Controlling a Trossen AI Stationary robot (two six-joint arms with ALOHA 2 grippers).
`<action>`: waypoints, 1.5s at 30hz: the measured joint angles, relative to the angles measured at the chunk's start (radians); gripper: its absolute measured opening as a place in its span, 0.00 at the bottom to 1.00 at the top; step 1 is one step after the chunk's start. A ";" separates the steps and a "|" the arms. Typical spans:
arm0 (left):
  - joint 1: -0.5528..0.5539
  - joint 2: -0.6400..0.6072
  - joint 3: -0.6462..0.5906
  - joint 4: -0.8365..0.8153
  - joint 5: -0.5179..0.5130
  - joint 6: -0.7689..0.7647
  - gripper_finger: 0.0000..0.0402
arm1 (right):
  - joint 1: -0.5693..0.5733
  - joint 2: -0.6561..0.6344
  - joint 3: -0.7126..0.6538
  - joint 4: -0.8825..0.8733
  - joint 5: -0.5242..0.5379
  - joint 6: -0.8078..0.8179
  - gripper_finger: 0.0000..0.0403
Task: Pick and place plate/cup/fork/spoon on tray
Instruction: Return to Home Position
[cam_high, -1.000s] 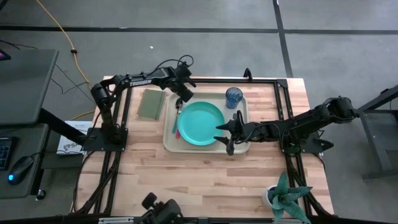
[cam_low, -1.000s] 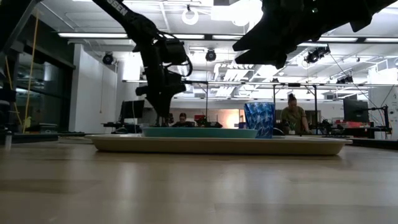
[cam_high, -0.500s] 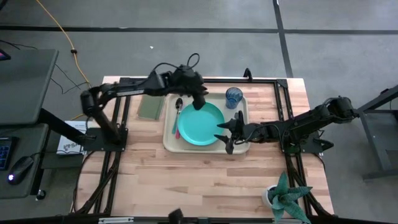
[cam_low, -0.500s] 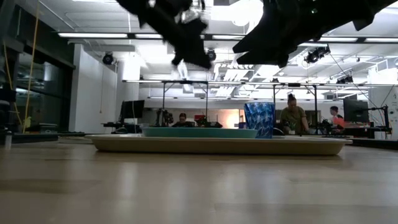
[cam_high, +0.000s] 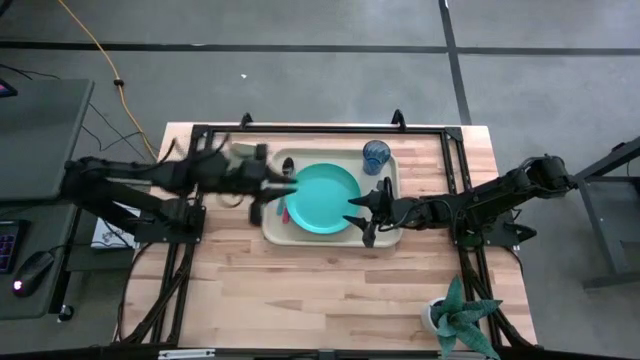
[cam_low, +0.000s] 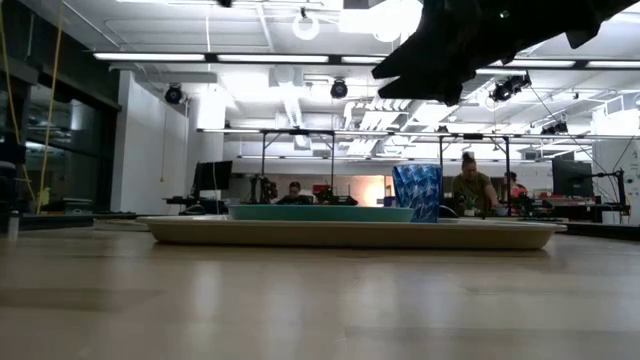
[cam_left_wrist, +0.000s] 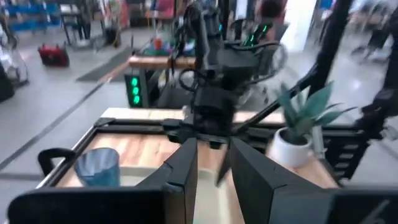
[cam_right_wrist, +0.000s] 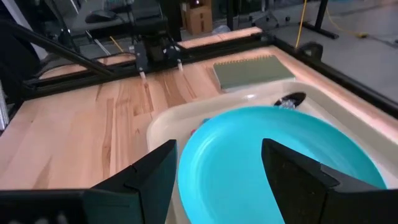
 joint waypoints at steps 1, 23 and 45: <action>-0.027 -0.051 -0.069 0.050 -0.020 -0.009 0.19 | 0.000 0.000 0.000 0.011 0.000 -0.009 0.56; -0.178 -0.481 -0.579 0.433 -0.058 -0.037 0.19 | -0.034 -0.029 0.000 0.379 0.007 -0.204 0.56; -0.183 -0.490 -0.579 0.267 -0.084 -0.017 0.19 | -0.026 -0.029 0.000 0.355 0.004 -0.205 0.56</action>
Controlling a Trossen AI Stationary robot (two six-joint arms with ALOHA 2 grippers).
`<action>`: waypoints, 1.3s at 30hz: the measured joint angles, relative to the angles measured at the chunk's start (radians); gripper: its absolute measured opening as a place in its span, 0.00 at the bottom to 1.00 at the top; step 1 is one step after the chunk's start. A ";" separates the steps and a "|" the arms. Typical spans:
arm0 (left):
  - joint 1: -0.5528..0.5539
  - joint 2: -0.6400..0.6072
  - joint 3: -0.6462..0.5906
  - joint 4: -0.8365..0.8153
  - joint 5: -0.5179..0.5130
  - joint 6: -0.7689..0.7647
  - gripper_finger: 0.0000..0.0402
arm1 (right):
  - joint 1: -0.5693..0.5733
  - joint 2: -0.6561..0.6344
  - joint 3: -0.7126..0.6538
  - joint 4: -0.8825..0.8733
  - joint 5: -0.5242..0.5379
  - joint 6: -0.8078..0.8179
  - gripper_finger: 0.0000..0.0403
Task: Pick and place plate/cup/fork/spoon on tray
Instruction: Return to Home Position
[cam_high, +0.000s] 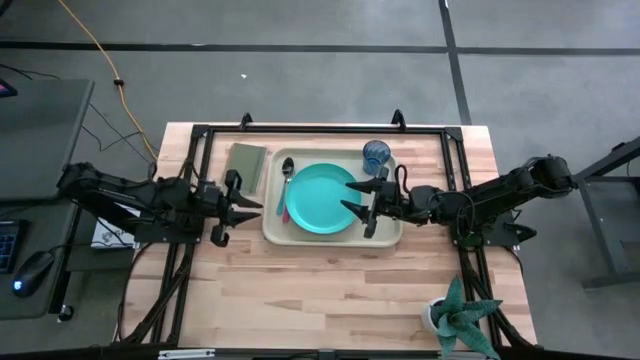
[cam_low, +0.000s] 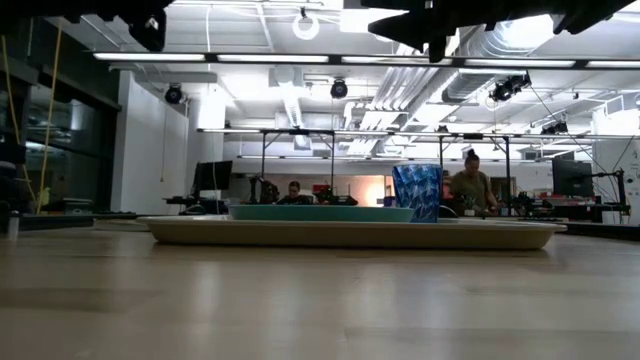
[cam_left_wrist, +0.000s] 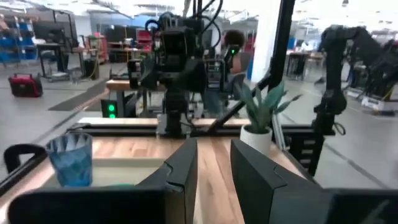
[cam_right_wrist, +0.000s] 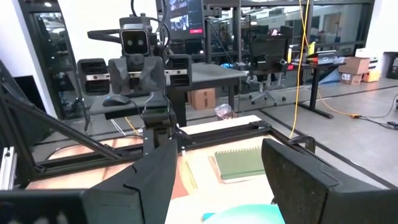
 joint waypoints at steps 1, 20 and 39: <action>0.002 -0.011 0.000 -0.017 -0.003 0.005 0.19 | 0.000 0.000 0.000 -0.001 0.000 0.000 0.56; 0.024 -0.537 -0.215 -0.160 -0.097 0.041 0.00 | 0.000 0.000 0.000 -0.027 0.002 0.008 0.56; 0.024 -0.538 -0.319 -0.104 -0.052 0.033 0.00 | 0.000 0.001 0.000 -0.049 0.000 0.008 0.56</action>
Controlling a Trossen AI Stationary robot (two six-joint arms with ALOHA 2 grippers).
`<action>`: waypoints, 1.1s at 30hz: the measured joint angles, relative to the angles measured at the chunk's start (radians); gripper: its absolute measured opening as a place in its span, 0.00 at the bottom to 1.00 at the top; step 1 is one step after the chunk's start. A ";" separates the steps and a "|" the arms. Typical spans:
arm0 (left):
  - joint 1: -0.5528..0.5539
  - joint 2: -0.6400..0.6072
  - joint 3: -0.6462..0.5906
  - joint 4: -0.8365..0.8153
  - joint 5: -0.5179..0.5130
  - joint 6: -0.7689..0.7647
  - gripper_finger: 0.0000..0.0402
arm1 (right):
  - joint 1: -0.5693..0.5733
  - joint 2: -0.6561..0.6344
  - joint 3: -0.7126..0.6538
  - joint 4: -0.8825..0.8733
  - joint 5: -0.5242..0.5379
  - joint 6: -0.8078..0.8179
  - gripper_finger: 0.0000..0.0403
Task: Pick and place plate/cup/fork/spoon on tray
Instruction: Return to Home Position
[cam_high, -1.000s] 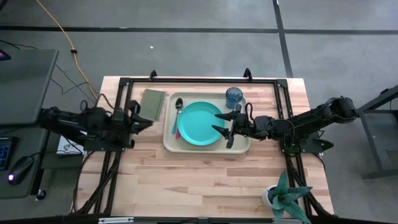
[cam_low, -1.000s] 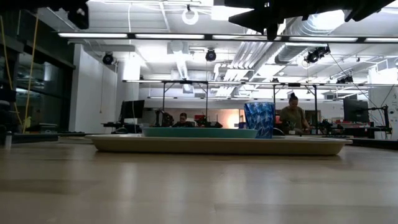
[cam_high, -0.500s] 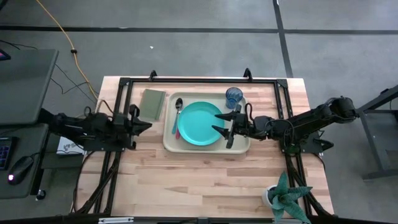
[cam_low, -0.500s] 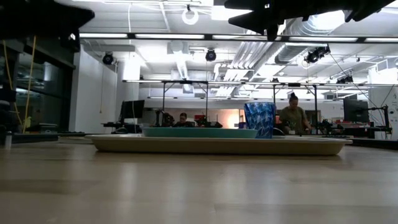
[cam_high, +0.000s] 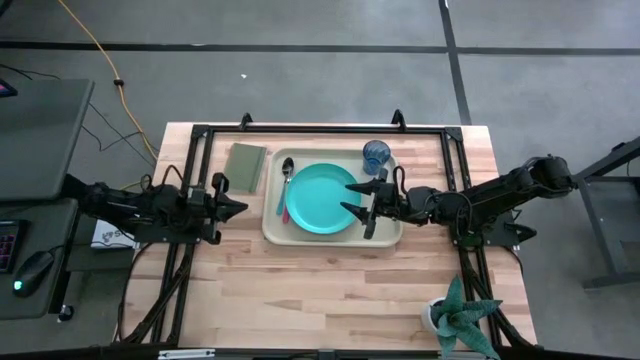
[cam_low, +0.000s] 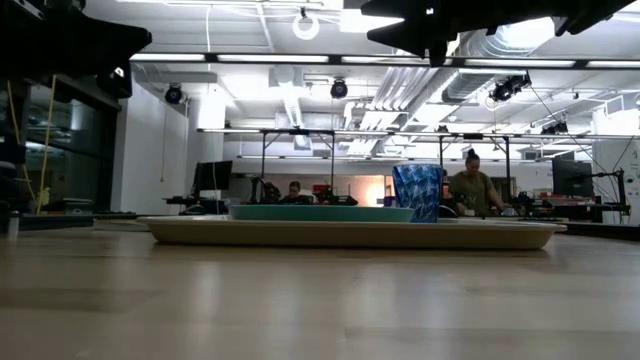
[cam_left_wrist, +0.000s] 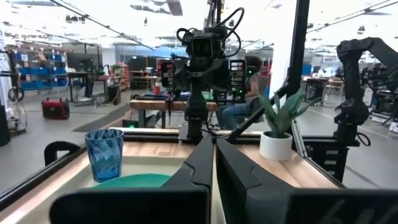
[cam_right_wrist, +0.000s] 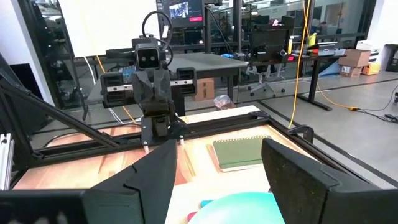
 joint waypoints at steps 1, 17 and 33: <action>0.000 0.000 0.000 0.002 0.001 0.001 0.00 | 0.000 0.000 0.000 -0.003 0.000 0.000 0.56; 0.000 0.000 0.099 -0.173 0.001 0.009 0.00 | 0.000 0.000 0.000 -0.042 0.000 0.000 0.56; 0.001 0.002 -0.009 -0.095 0.045 -0.008 0.00 | 0.000 -0.001 0.000 -0.050 0.000 0.000 0.56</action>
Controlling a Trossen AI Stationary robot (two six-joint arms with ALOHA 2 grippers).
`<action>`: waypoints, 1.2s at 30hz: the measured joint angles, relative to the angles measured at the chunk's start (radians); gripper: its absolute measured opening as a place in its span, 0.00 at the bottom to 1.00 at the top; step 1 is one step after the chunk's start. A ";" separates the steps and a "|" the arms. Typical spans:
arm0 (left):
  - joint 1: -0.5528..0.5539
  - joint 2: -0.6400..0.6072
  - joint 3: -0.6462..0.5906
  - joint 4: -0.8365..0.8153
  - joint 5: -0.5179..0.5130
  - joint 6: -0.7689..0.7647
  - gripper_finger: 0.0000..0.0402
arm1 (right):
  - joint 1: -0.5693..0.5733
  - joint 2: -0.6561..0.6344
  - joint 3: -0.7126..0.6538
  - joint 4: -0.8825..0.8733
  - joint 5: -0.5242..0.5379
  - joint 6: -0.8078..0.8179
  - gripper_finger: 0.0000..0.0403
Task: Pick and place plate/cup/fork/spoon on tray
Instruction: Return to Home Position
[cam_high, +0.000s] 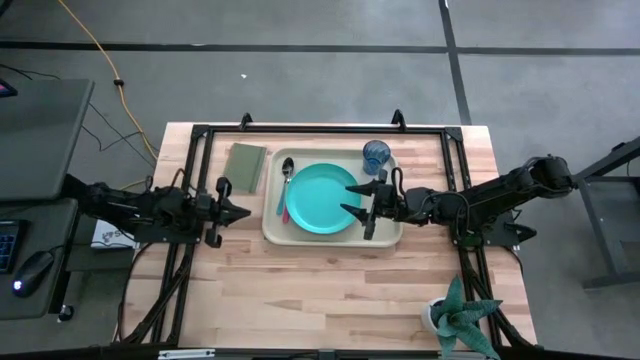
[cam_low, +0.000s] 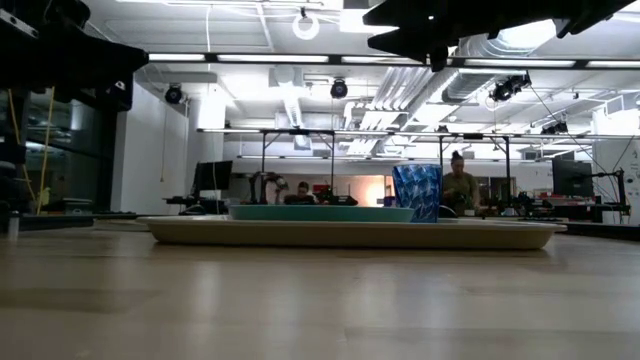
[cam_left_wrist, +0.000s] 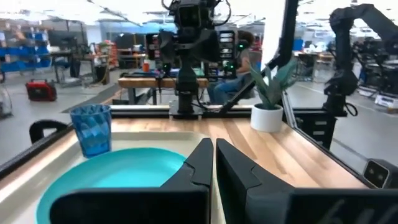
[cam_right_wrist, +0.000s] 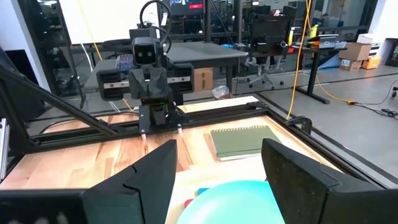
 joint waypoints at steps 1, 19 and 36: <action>0.001 0.000 0.000 0.002 0.004 0.014 0.00 | 0.000 0.000 0.000 -0.004 -0.003 0.000 0.56; 0.306 0.000 0.000 -0.017 0.240 -0.044 0.00 | 0.000 -0.093 0.001 -0.186 -0.062 0.097 0.56; 0.149 0.000 0.000 -0.028 0.047 -0.070 0.00 | 0.000 -0.093 0.001 -0.186 -0.039 0.097 0.56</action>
